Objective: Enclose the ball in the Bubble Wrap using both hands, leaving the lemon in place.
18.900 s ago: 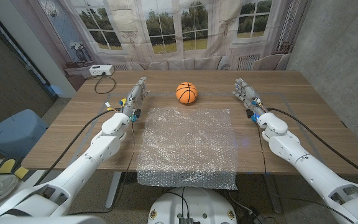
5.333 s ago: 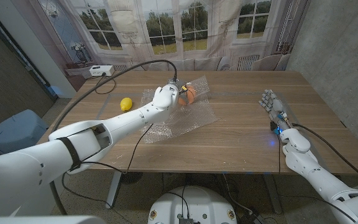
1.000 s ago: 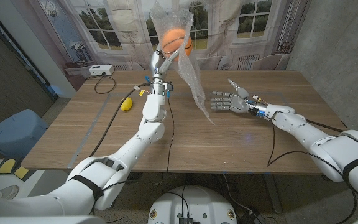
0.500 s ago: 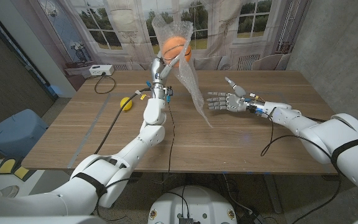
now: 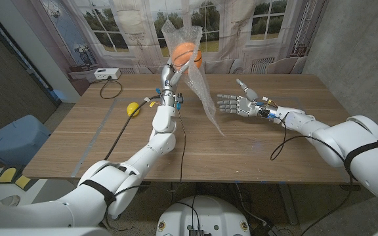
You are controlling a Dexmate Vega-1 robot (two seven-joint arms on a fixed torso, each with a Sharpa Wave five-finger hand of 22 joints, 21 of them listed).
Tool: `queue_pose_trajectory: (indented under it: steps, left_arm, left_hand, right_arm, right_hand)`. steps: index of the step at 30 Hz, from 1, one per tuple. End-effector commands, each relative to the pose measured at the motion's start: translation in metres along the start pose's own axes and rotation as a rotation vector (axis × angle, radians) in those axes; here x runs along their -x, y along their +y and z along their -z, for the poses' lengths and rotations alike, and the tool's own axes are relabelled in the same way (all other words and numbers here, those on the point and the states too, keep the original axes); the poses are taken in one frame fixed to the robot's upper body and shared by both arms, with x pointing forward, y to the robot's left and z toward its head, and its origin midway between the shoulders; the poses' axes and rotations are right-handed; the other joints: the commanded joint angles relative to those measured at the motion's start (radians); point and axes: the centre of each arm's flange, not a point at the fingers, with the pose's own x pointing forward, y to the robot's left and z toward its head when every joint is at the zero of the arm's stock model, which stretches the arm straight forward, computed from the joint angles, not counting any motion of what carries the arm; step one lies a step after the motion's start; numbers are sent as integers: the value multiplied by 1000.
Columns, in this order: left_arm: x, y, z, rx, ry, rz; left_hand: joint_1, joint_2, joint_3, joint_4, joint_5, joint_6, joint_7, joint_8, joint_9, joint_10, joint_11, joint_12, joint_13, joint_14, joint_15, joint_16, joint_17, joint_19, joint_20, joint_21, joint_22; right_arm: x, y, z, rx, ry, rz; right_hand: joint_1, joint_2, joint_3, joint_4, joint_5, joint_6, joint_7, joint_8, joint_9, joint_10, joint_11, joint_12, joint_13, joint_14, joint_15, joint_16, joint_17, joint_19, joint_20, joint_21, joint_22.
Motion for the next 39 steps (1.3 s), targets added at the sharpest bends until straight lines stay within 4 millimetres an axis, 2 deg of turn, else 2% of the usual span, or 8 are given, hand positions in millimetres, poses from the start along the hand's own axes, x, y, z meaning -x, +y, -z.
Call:
queue_pose_trajectory:
  steps: [1,5,13,16,23,33,35,39]
  left_arm:
    - [-4,-19,-16,104,-55,61]
    - [-4,-29,-21,138,-73,93]
    - [-2,-40,-22,165,-82,124]
    - [3,-38,-13,162,-54,113]
    - [10,-31,1,141,-15,81]
    - [26,-10,5,48,28,38]
    - [30,-6,5,27,39,29]
    - [37,3,5,-31,57,13]
  left_hand:
    - [233,253,96,-17,1,483,-10,5,4,368,-271,4,56,332,-307,1,5,-51,-46,12,1]
    - [232,252,98,-17,0,484,-11,5,3,371,-274,2,59,335,-307,1,7,-52,-47,16,1]
    - [229,249,99,-16,0,486,-13,7,2,373,-270,-2,65,340,-307,1,10,-52,-49,26,0]
    - [227,248,100,-16,0,487,-14,8,2,374,-273,-4,68,341,-307,0,11,-54,-50,30,0]
    - [226,247,103,-17,0,485,-13,8,1,375,-271,-9,72,339,-306,-4,13,-57,-50,36,-1]
    - [225,246,106,-18,1,485,-14,8,0,378,-271,-13,77,340,-307,-6,15,-61,-50,44,-2]
    - [225,245,107,-17,1,485,-12,9,0,378,-271,-15,77,340,-306,-7,16,-62,-50,46,-2]
    - [224,245,108,-18,1,488,-13,10,0,379,-272,-18,79,340,-307,-7,17,-63,-50,50,-2]
  right_arm:
    - [-2,0,6,50,94,3]
    - [-8,-1,8,60,128,21]
    - [-25,2,14,29,122,25]
    - [-33,8,15,-5,82,-3]
    - [-41,19,16,-79,-6,-68]
    - [-31,22,18,-149,-111,-108]
    - [-29,22,19,-155,-114,-112]
    - [-27,23,18,-143,-105,-127]
  right_hand:
    - [2,19,-32,11,3,-19,-34,-3,1,-123,0,-1,4,-141,25,-37,8,-103,35,-52,2]
    - [4,19,-50,13,2,-54,-48,-9,1,-186,-1,-2,4,-200,28,-39,7,-141,37,-67,1]
    - [-4,19,-61,18,1,-89,-39,-15,2,-198,1,3,4,-204,28,-32,7,-139,35,-65,0]
    - [-10,21,-72,23,0,-125,-38,-17,1,-196,1,10,3,-176,26,-18,6,-109,32,-53,0]
    - [-7,29,-83,25,2,-138,-31,-8,1,-170,0,20,2,-125,22,-1,5,-52,31,-34,-1]
    - [16,39,-100,19,4,-132,-26,1,0,-110,0,29,1,-13,10,27,2,44,11,-7,0]
    - [23,43,-107,19,5,-126,-21,2,0,-85,0,31,1,42,-9,40,1,89,-1,6,0]
    - [27,44,-111,18,5,-119,-15,4,0,-68,-1,33,1,63,-13,43,0,118,-5,14,0]
